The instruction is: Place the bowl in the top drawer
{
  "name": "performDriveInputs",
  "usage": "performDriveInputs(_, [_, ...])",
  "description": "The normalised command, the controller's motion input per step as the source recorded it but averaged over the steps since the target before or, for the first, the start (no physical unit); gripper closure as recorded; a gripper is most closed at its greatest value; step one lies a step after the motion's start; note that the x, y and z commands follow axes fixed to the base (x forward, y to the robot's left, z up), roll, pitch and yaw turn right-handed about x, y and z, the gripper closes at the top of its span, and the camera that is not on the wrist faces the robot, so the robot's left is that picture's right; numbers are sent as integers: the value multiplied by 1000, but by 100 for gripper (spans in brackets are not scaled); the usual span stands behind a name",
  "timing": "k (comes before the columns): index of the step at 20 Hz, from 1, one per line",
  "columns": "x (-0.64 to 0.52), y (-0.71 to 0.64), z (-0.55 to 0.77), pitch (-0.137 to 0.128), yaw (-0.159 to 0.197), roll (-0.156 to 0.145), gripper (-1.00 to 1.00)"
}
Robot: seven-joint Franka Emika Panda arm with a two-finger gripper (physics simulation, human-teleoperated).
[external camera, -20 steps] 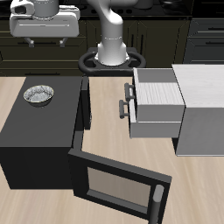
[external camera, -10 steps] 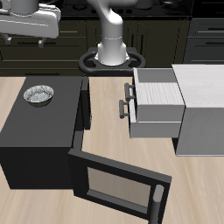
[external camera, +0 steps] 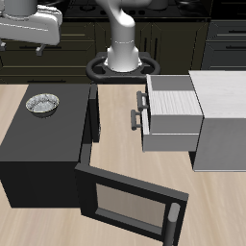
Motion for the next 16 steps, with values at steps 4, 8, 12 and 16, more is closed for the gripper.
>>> performDriveInputs(4, [315,-19,-23,-5,-21,-31,-100])
performDriveInputs(8, [218,-7,-27,-1,-35,-23,-100])
performDriveInputs(12, [164,-61,-55,-2,7,-23,-100])
performDriveInputs(16, [43,-19,-103,6,9,-6,-100])
